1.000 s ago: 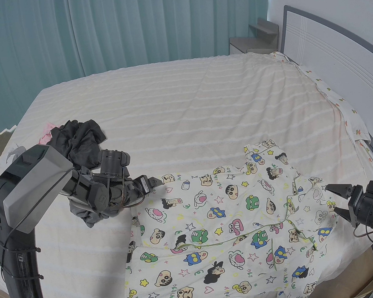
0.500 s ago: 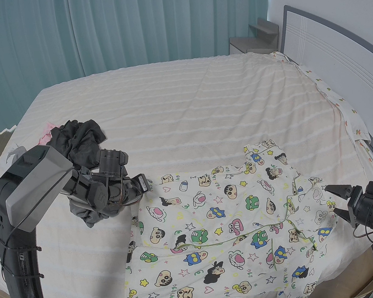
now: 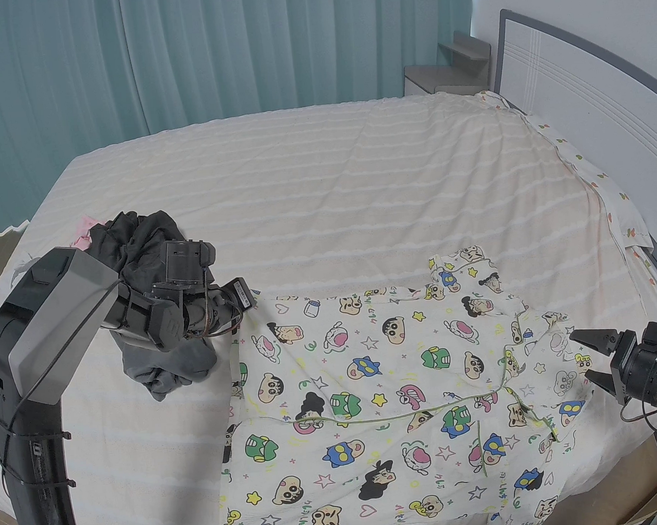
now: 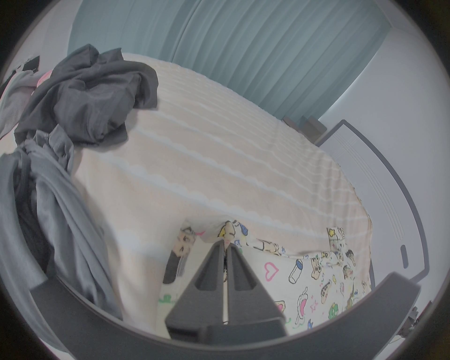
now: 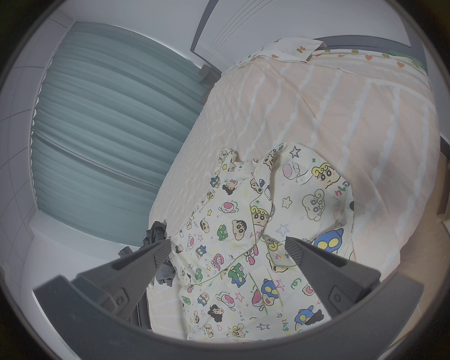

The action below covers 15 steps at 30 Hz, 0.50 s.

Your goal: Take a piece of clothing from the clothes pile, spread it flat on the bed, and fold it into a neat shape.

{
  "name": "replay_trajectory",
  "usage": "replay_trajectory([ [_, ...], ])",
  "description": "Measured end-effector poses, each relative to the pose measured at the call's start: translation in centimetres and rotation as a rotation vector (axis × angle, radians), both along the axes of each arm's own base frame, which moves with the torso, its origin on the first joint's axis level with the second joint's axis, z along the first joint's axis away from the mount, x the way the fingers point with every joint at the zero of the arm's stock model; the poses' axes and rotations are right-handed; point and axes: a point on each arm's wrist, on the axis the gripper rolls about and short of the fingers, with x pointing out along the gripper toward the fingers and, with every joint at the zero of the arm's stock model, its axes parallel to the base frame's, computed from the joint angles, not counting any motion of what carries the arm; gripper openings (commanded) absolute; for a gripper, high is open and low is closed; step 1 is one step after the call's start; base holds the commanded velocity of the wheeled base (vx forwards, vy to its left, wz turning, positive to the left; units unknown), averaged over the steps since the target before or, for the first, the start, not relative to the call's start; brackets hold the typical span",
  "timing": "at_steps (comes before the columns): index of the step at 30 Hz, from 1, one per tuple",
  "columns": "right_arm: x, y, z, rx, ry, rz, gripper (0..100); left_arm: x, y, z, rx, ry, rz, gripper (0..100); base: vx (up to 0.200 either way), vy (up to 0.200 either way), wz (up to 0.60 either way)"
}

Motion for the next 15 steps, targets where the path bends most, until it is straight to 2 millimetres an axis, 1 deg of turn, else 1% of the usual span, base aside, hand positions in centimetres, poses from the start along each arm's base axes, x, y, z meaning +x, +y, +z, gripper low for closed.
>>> replay_trajectory([
  [6, 0.0, 0.0, 0.0, 0.0, 0.0, 0.0, 100, 1.2, -0.1, 0.4, 0.004, -0.035, 0.025, 0, 0.0, 0.0, 0.0],
  [15, -0.1, 0.0, 0.0, 0.0, 0.002, 0.0, 100, 2.6, 0.6, 0.8, 0.004, -0.057, 0.045, 0, 0.0, 0.0, 0.0],
])
